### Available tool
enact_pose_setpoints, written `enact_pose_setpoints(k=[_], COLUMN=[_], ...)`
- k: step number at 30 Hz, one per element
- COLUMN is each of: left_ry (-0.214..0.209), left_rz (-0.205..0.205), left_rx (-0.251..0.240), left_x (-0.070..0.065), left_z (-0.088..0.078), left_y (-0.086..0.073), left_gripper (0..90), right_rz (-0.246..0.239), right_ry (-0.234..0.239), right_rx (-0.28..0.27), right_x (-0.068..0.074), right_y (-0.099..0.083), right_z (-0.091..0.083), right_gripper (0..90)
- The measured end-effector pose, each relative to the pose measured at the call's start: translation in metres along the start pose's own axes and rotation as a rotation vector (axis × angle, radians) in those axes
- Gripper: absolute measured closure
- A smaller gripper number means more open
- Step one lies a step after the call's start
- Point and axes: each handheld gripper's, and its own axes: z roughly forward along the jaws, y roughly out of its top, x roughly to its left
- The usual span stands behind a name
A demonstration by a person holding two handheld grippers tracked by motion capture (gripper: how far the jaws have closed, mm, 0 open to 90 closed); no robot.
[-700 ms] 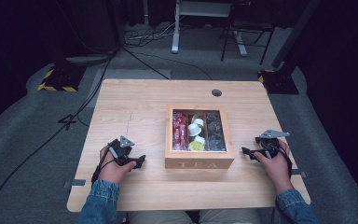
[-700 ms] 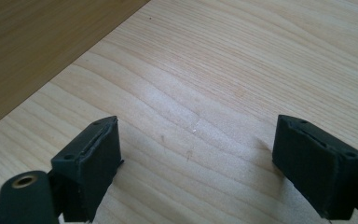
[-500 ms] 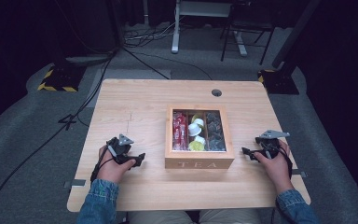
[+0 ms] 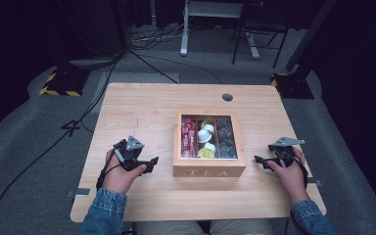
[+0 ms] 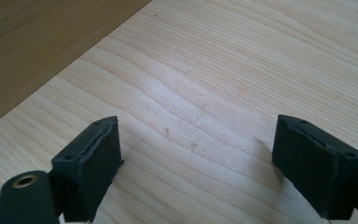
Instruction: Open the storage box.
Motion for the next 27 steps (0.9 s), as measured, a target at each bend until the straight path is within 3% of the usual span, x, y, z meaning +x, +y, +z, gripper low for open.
enact_pose_setpoints(k=[7, 8, 13, 23, 27], left_ry=[-0.042, -0.063, -0.115, -0.158, -0.168], left_rz=[0.051, 0.057, 0.052, 0.089, 0.074], left_rx=[-0.044, -0.049, -0.063, -0.051, -0.048], left_x=[-0.019, -0.025, -0.032, -0.052, -0.055], left_z=[-0.004, -0.004, -0.002, 0.025, 0.034], left_y=[0.011, 0.013, 0.016, 0.014, 0.011], left_gripper=[28.0, 28.2, 29.0, 27.2, 22.9], right_rz=[-0.001, -0.001, -0.001, -0.001, -0.001], right_ry=[-0.002, -0.001, -0.001, -0.001, -0.002], right_rx=[0.001, 0.001, 0.0, 0.0, 0.0], right_x=[0.0, 0.0, 0.0, 0.0, 0.0], right_y=[-0.001, -0.001, -0.001, -0.001, -0.001], right_z=[-0.001, -0.001, -0.001, -0.001, -0.001], right_gripper=[15.6, 15.6, 15.6, 15.6, 15.8])
